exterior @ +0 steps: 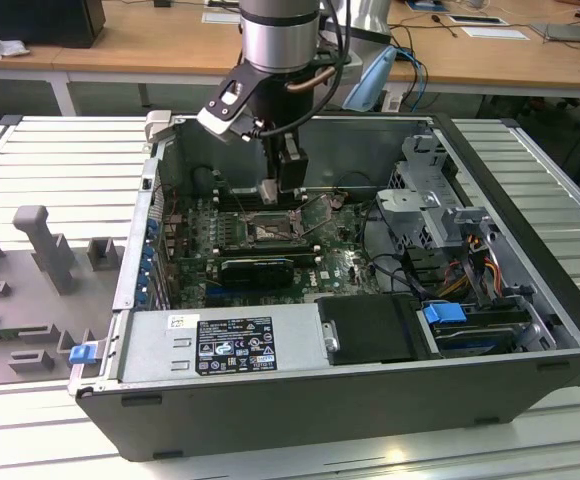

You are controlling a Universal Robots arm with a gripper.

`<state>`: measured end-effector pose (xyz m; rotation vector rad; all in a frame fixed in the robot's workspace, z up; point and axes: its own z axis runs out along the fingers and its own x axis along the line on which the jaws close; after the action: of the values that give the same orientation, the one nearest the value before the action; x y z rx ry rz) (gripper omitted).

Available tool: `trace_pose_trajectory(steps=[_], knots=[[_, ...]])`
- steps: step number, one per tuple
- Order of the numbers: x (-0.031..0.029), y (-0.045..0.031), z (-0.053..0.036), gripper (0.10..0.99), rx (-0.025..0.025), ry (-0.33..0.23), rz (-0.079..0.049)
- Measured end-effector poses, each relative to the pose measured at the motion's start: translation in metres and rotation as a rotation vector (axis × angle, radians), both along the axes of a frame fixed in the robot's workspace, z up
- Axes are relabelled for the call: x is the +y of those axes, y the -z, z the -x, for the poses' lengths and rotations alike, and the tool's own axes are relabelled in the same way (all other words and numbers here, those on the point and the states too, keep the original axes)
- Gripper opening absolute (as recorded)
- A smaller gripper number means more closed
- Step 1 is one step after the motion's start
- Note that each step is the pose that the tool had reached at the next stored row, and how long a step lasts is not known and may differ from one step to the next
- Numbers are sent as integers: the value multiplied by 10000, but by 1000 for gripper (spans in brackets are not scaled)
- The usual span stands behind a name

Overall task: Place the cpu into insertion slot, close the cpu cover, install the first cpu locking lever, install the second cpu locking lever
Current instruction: 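Place the cpu into insertion slot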

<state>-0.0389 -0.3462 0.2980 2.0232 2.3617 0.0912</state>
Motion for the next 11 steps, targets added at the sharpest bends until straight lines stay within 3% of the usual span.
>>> trace_pose_trajectory(steps=[4, 9, 11], knots=[[5, 104, 0, 529, 99, 89, 0], [6, 177, 0, 529, 100, 1049, -4], [5, 185, 0, 529, 98, 1149, -5]])
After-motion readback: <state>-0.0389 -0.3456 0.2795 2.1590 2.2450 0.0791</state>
